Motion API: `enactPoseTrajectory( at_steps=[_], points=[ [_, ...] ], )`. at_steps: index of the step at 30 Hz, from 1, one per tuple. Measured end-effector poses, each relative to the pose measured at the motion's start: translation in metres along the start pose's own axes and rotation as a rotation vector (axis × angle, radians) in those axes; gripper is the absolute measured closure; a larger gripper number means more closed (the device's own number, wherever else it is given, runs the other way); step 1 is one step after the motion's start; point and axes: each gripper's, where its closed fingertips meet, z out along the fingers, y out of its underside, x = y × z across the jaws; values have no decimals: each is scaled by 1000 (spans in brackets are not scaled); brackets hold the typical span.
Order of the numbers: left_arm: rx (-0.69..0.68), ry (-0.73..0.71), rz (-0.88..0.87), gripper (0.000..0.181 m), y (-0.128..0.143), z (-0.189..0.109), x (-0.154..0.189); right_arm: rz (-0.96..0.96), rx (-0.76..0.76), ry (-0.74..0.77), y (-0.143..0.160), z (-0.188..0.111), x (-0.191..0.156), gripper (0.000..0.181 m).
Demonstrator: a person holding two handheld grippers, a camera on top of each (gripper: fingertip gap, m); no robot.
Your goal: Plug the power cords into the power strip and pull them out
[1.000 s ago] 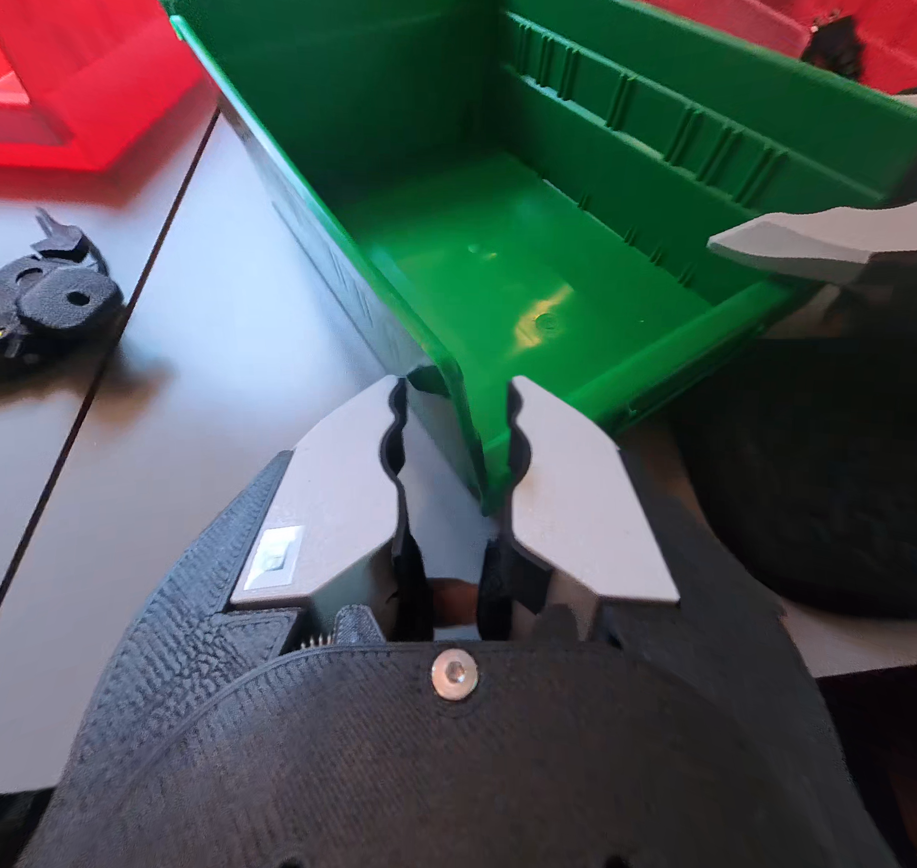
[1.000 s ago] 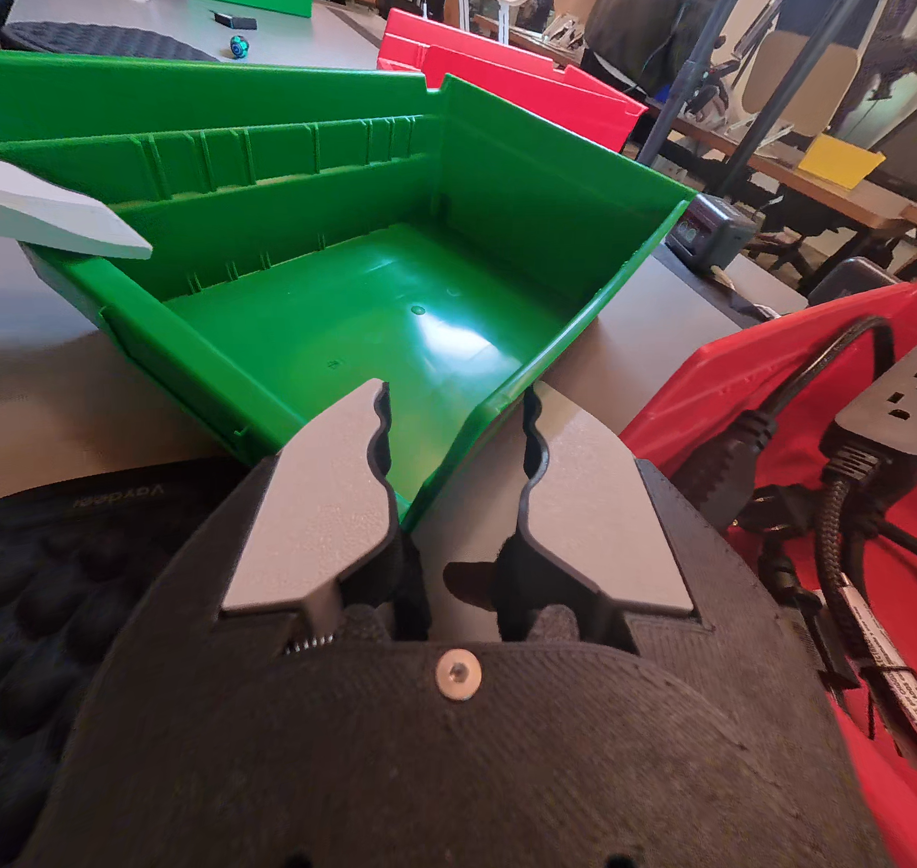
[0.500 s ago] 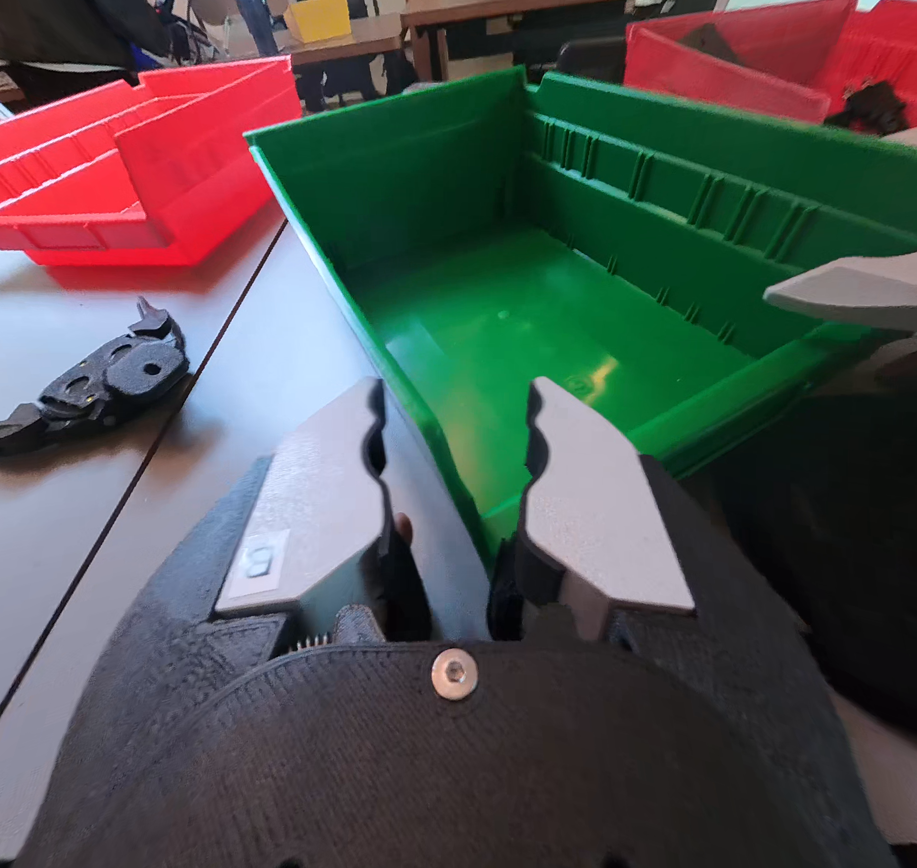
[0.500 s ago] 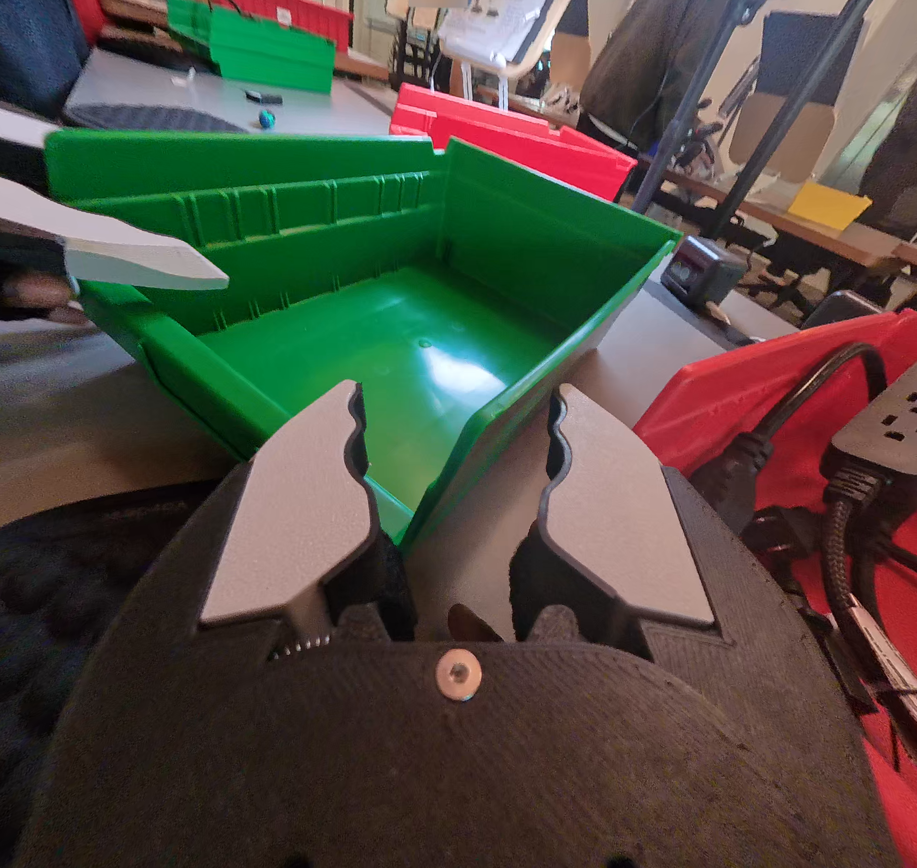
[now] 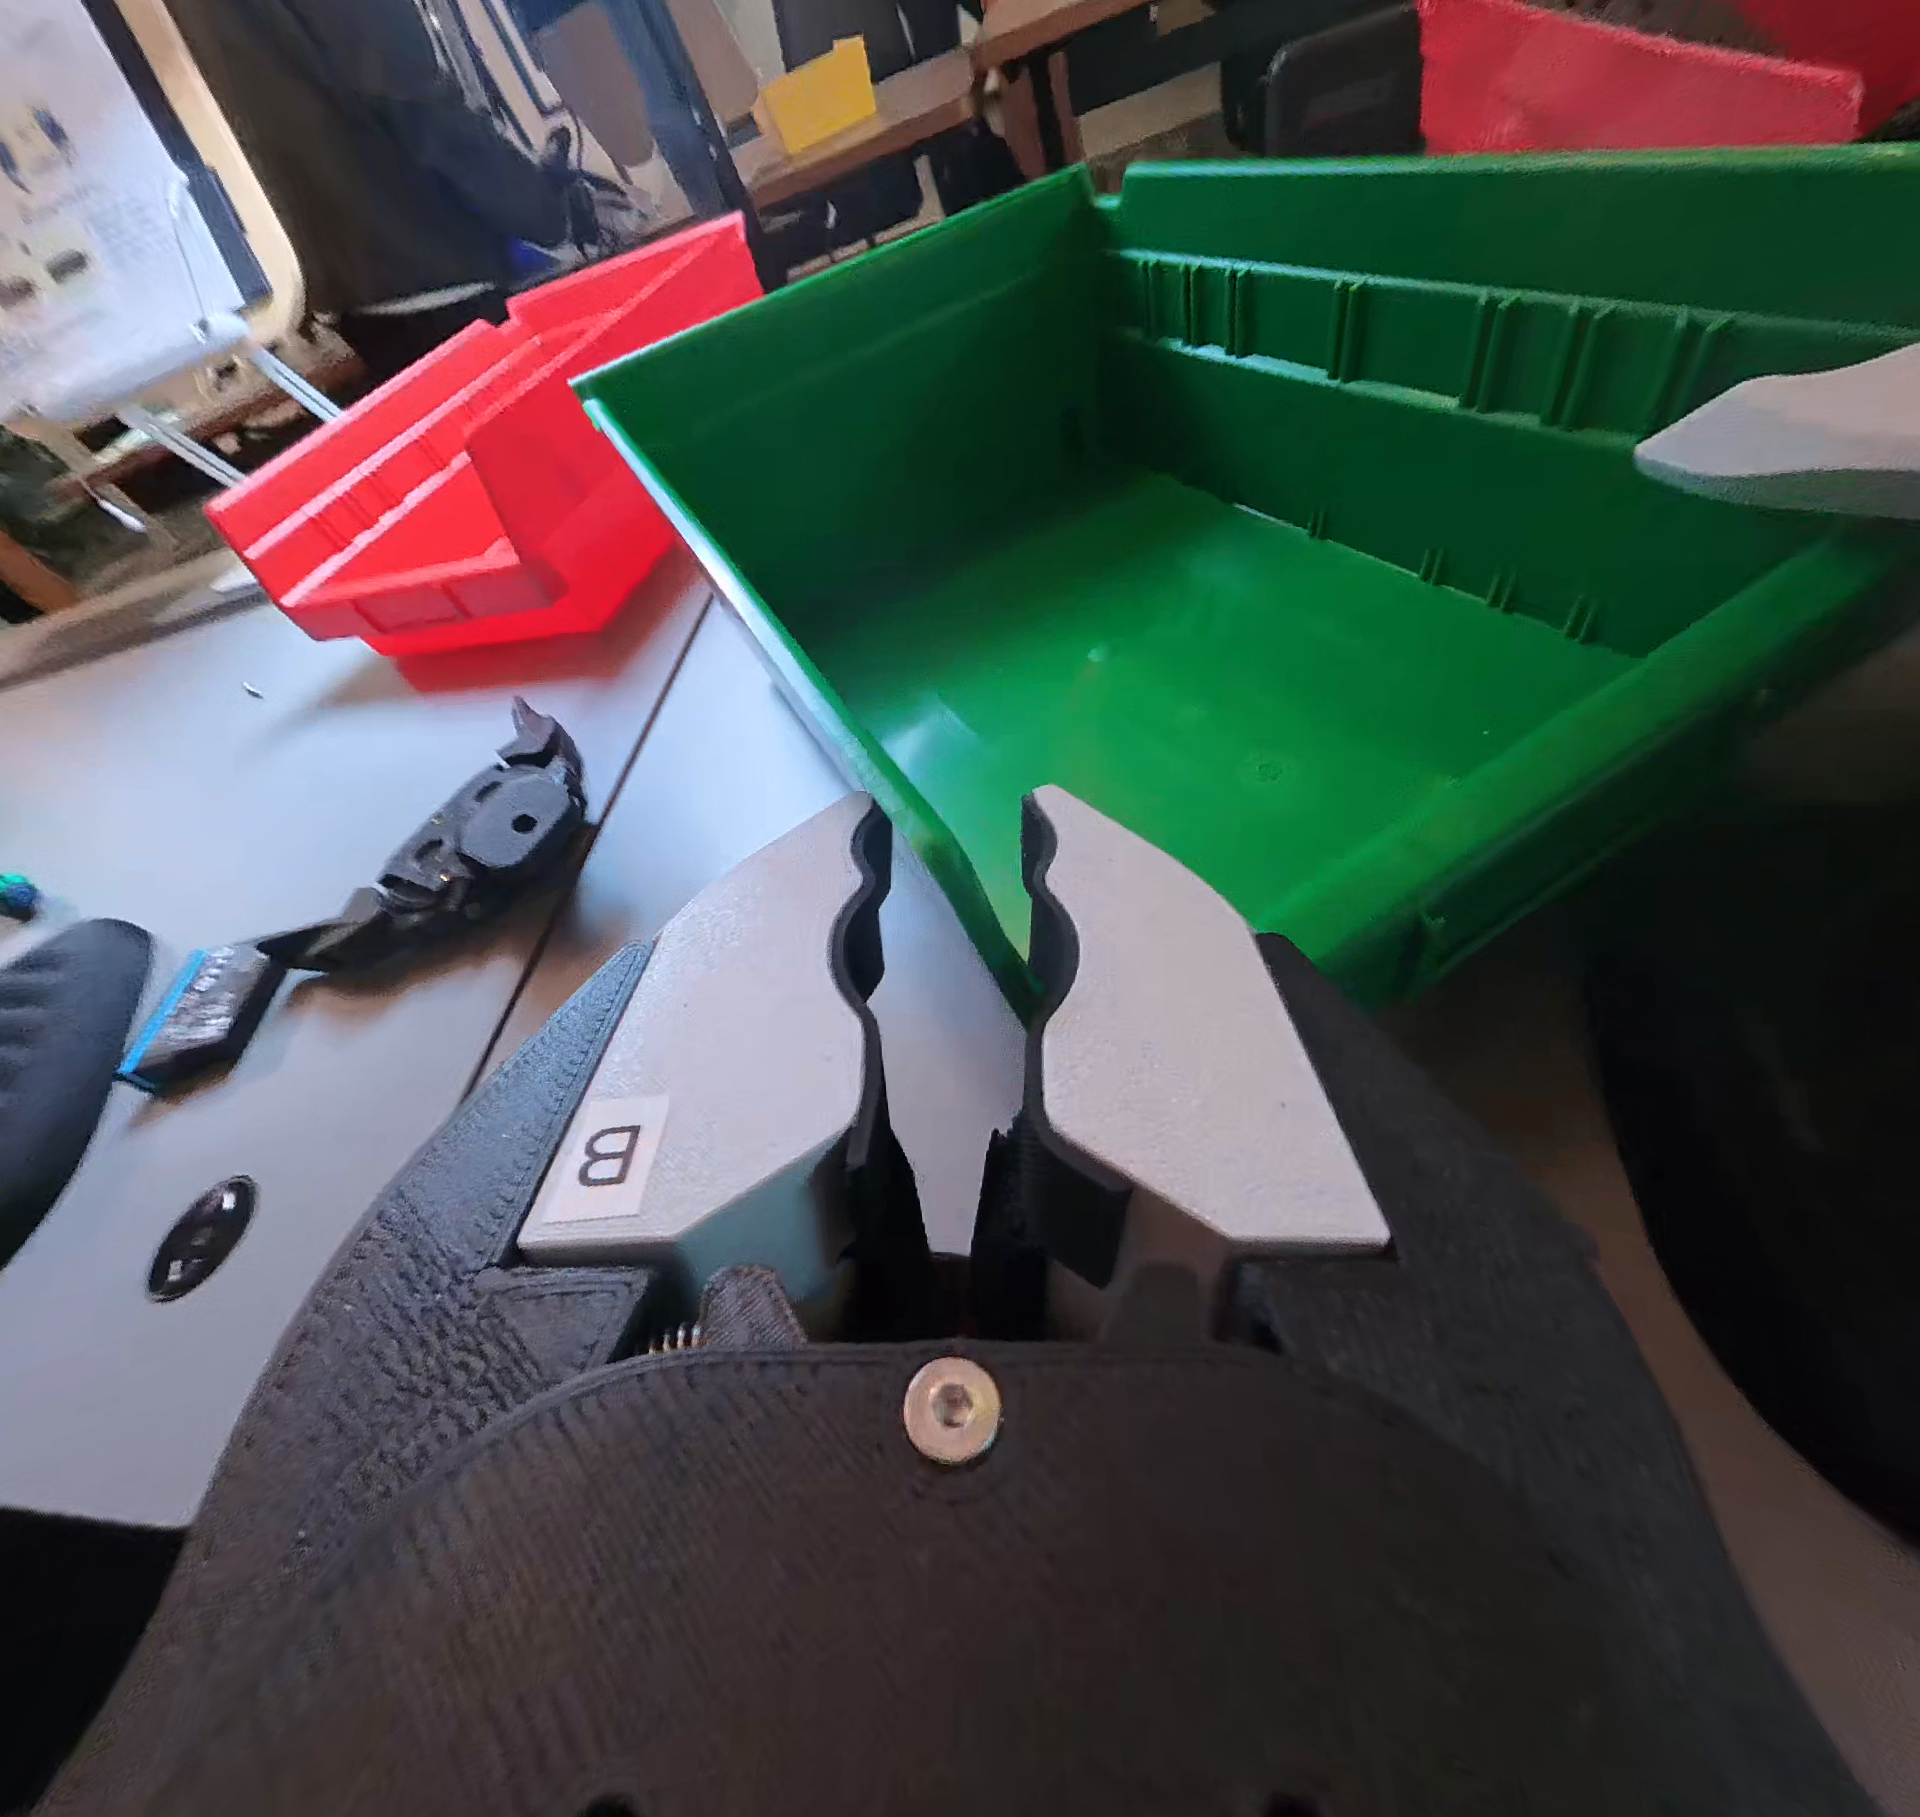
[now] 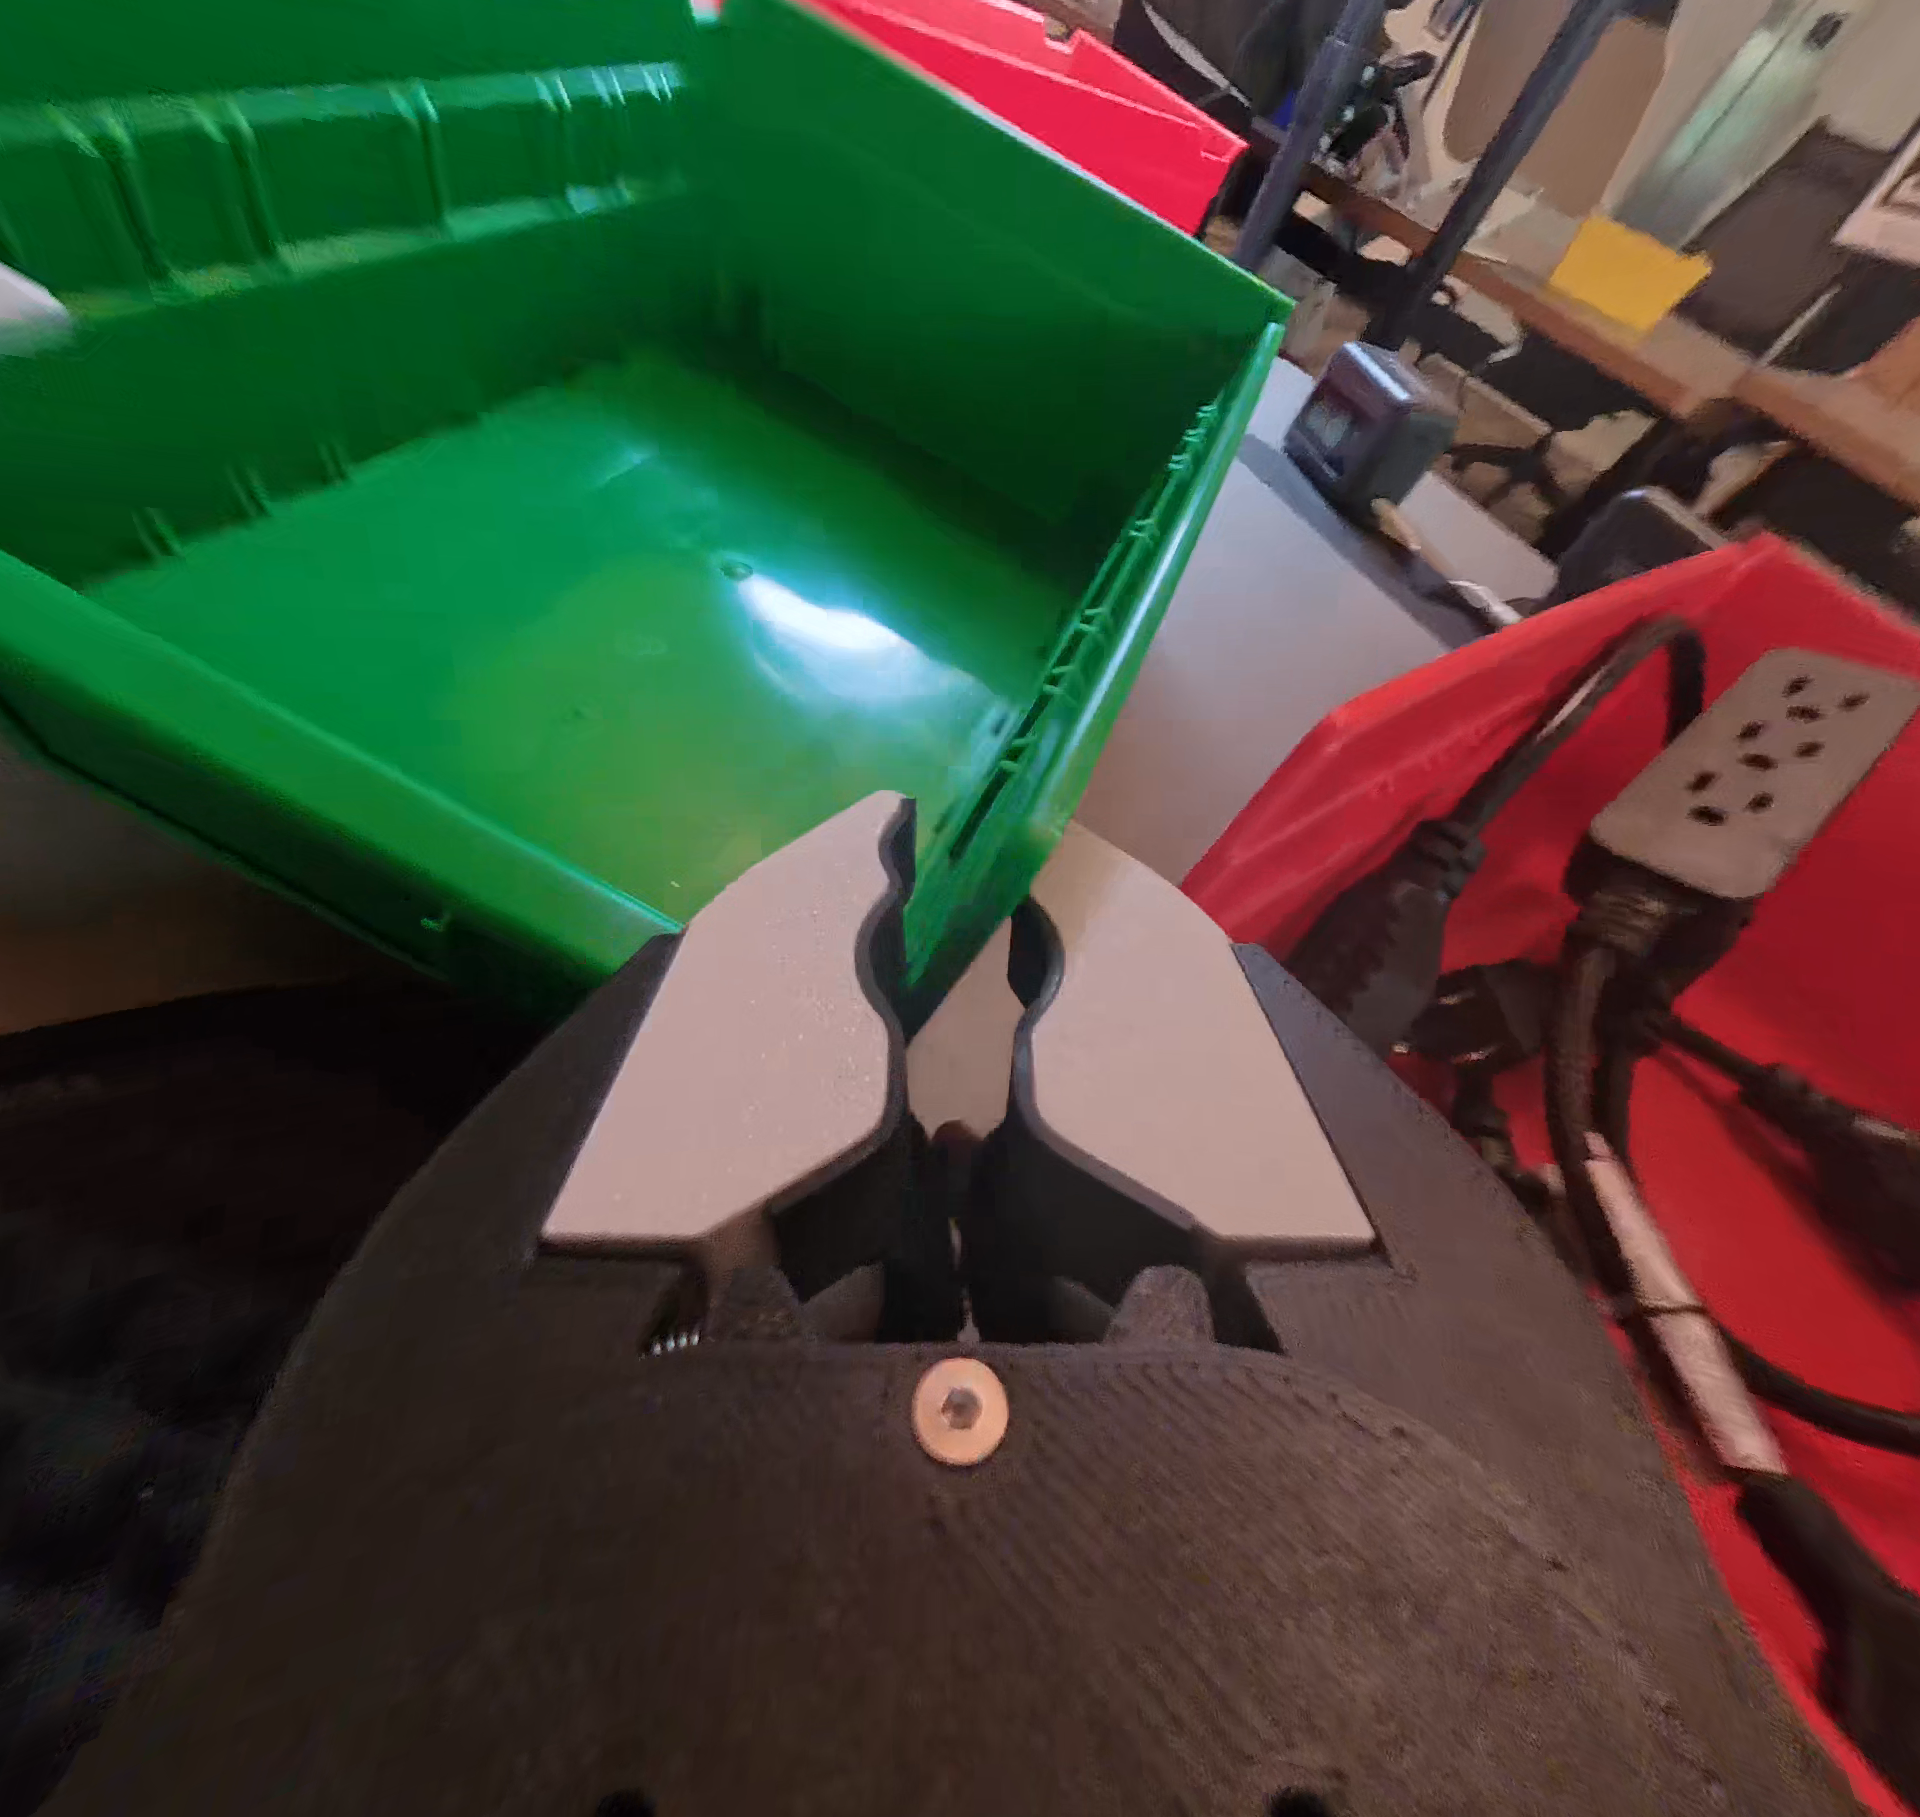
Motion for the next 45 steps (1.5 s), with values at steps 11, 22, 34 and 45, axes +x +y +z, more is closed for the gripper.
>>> enactPoseTrajectory(
  at_steps=[11,22,34,45],
  points=[
    [452,-53,-20,157,-132,-51,27,-223,222,240,-83,-95,76,166],
    [563,391,268,153,-256,-7,273,-147,-30,774,29,-303,251,169],
    [266,766,514,148,-186,55,479,10,-444,832,208,-389,296,167],
    [220,1042,623,72,-145,3,423,18,-135,544,184,-406,267,82]
  ],
)
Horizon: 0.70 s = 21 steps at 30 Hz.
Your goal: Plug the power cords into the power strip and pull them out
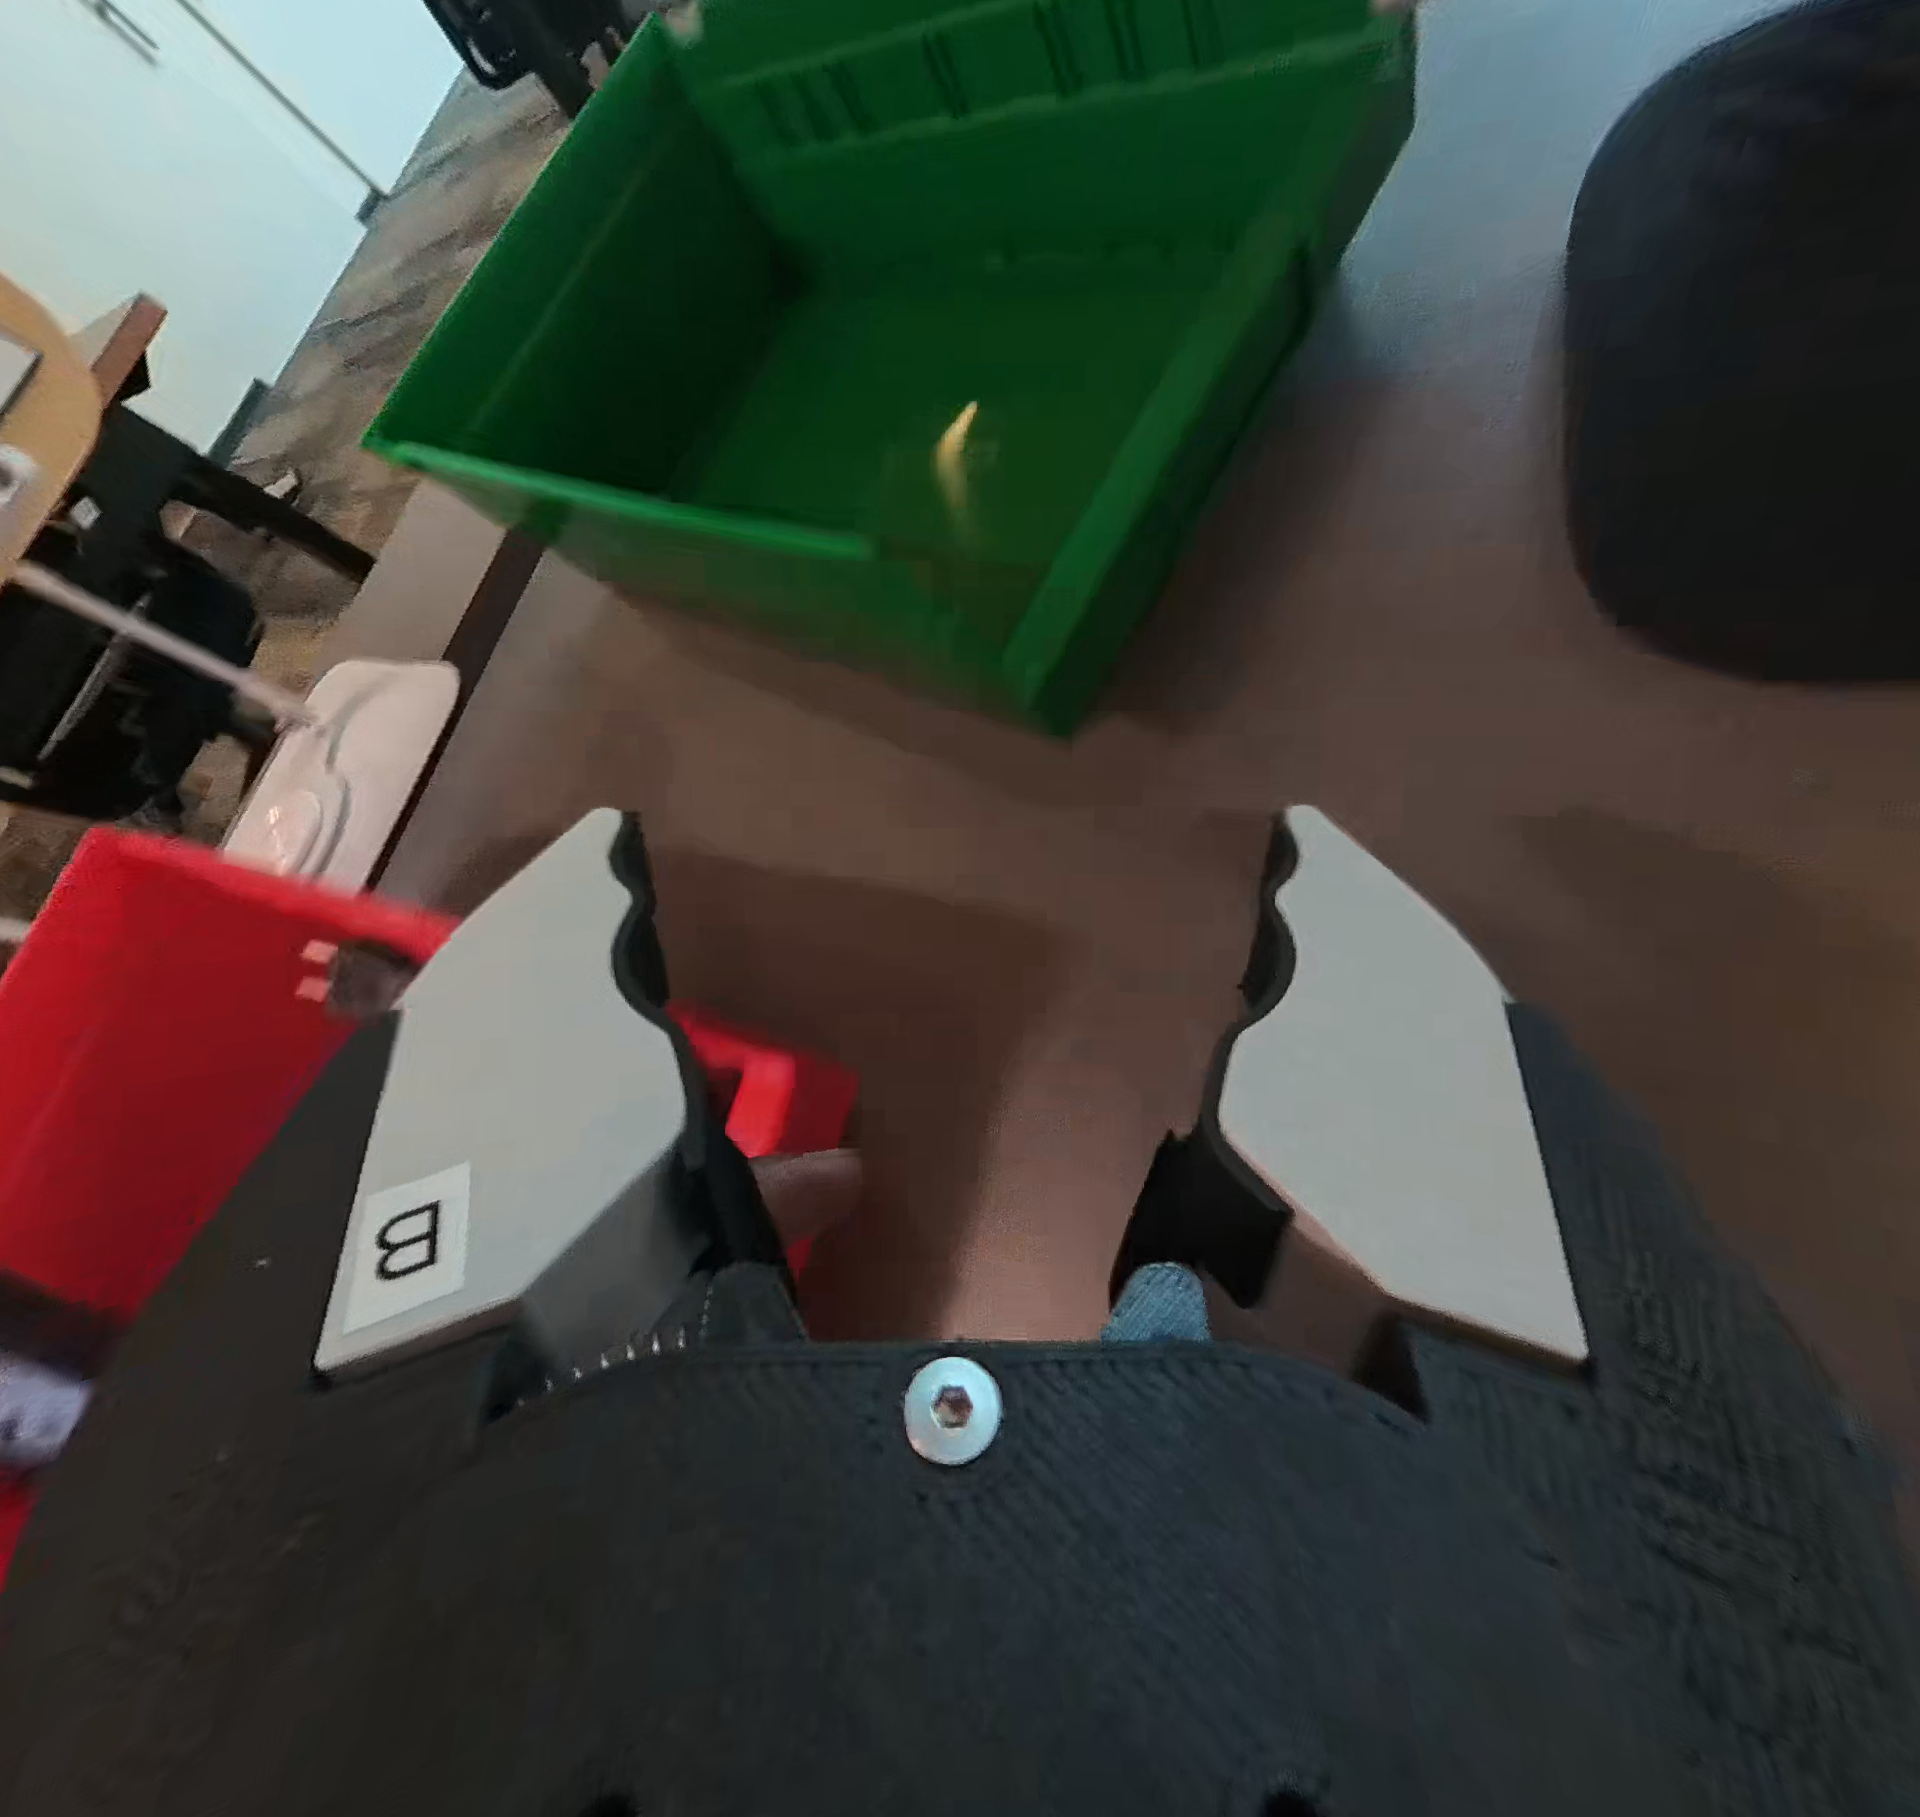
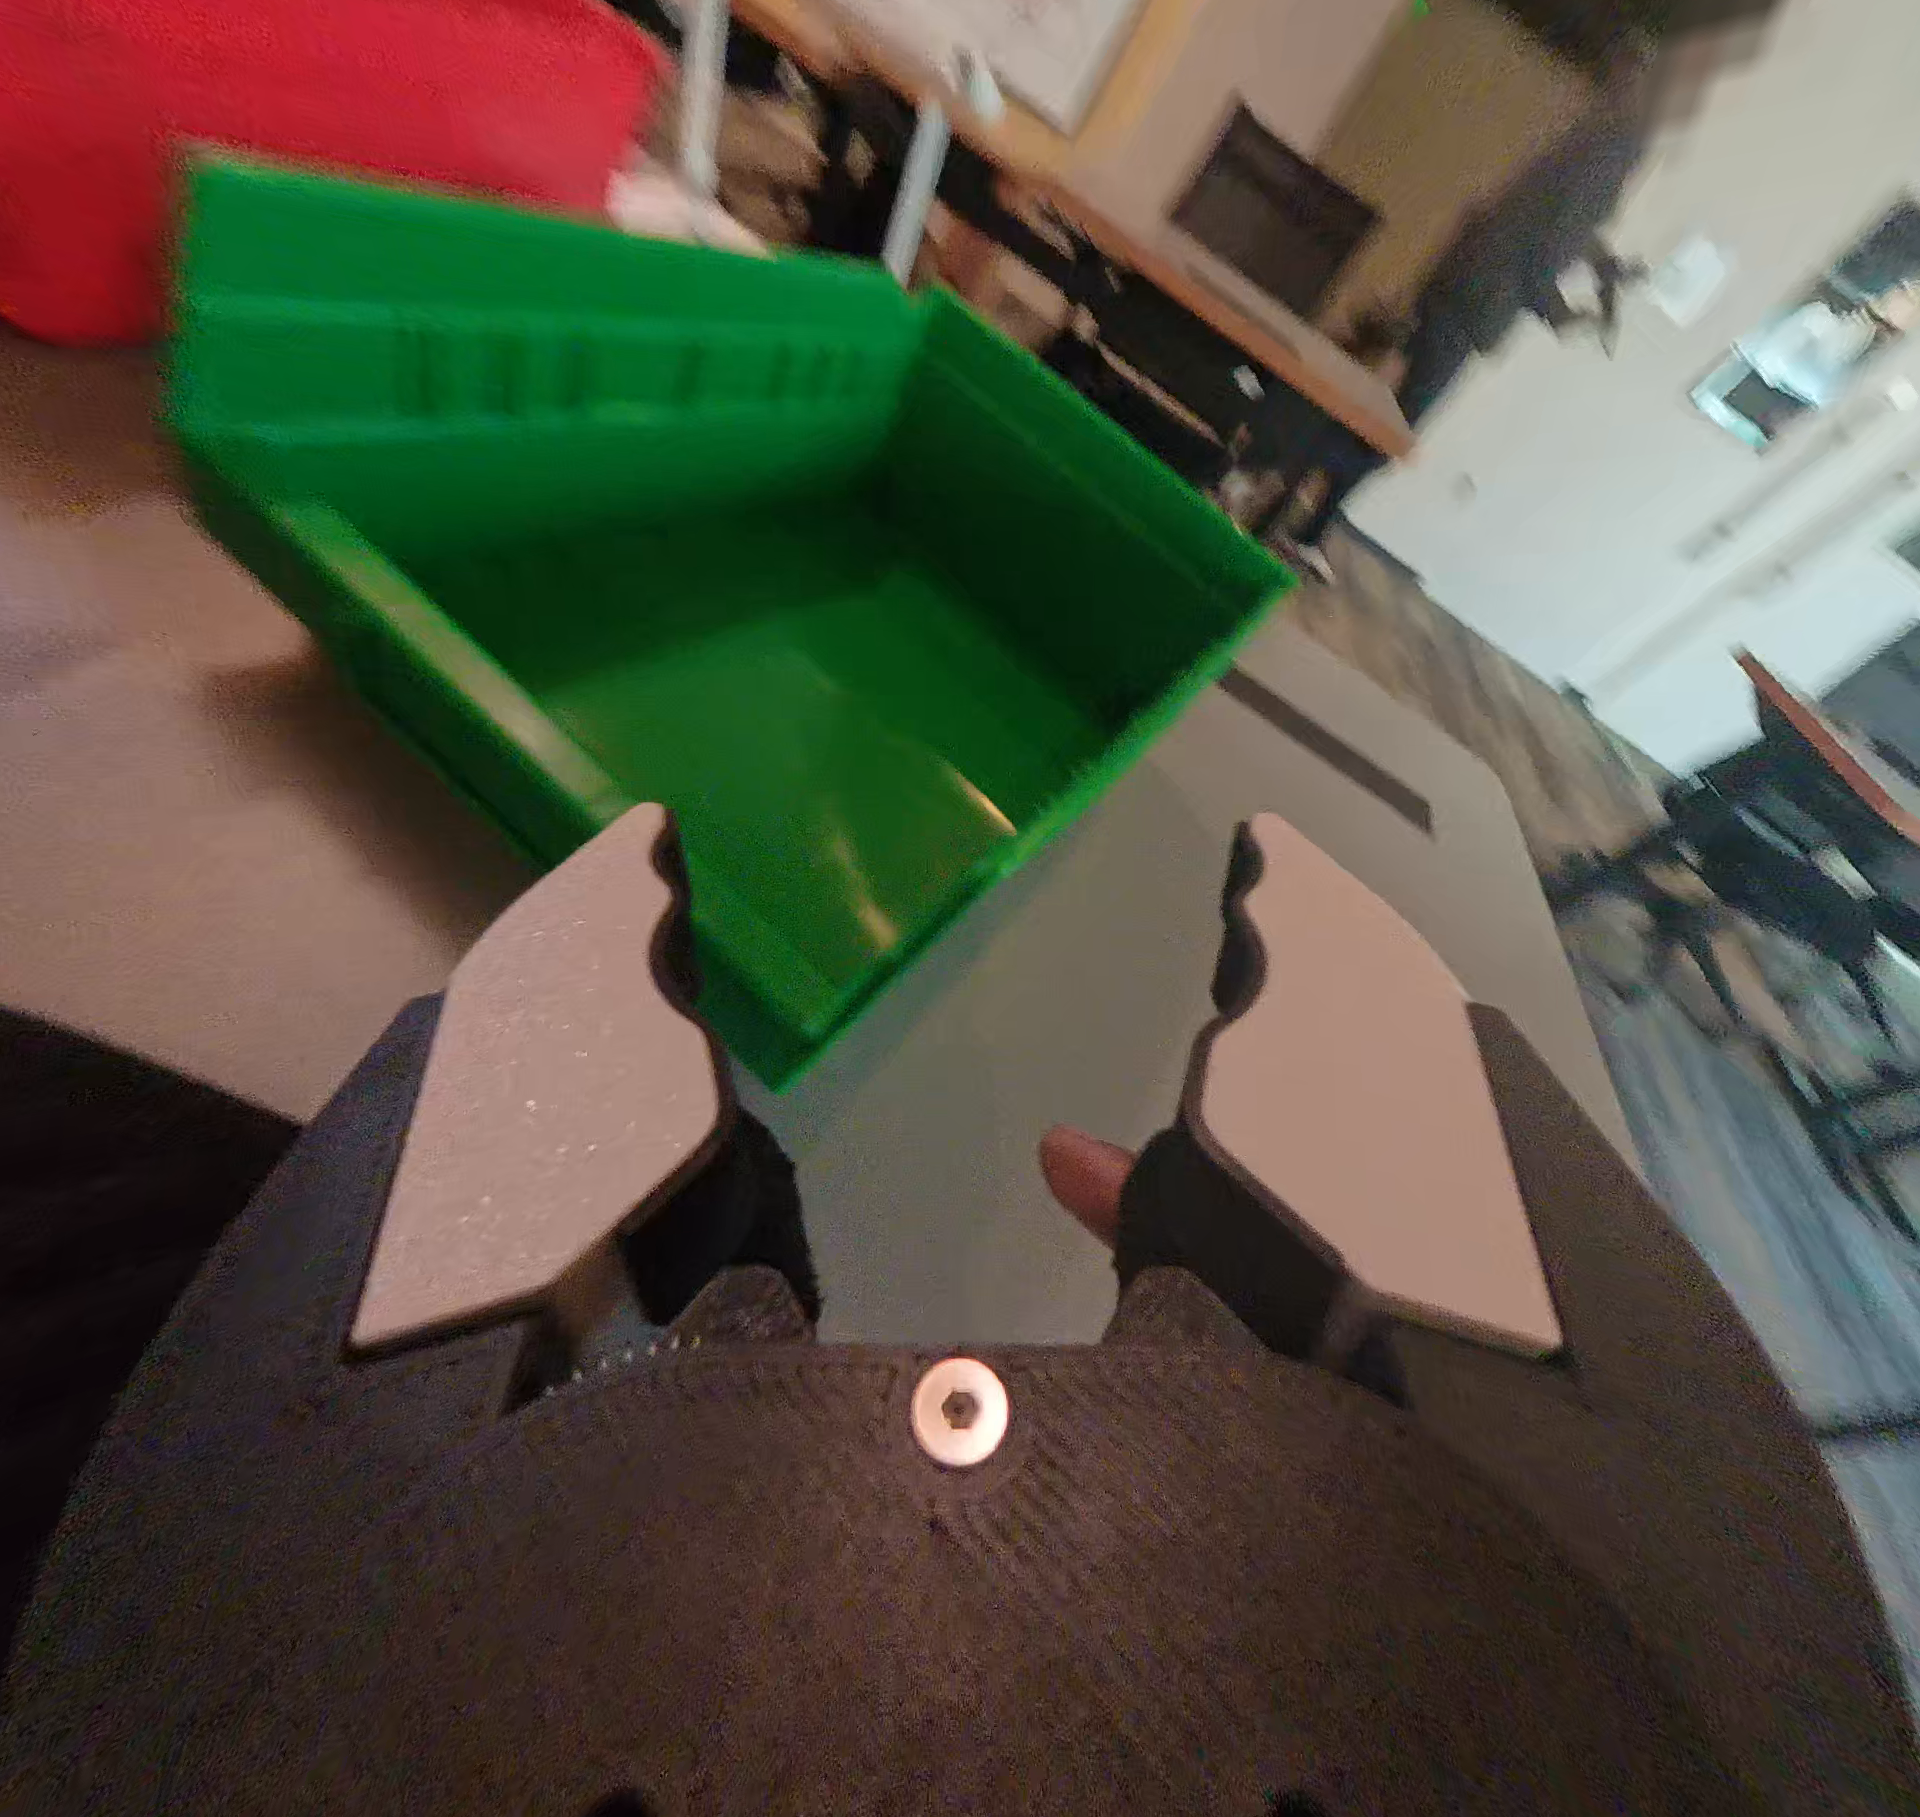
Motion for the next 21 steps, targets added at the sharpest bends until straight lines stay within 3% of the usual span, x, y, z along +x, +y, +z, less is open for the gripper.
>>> enactPoseTrajectory(
  at_steps=[1,4,9,14,17,18,21],
  points=[
    [-12,-23,7,80,12,-12,-7,-12,31,-44,-9,-6,-8,75],
    [-98,-128,40,99,60,-43,-39,-106,-4,-143,-22,-13,-37,89],
    [-316,-167,7,104,129,-60,-64,-383,-110,-247,-17,17,-93,106],
    [-421,-218,140,109,158,-55,-77,-654,-263,-259,12,55,-110,113],
    [-474,-262,244,126,169,-55,-87,-789,-342,-236,26,67,-106,135],
    [-493,-216,240,143,173,-54,-80,-836,-350,-198,26,70,-102,142],
    [-527,-251,229,144,179,-60,-83,-845,-384,-167,29,69,-95,145]
  ],
)
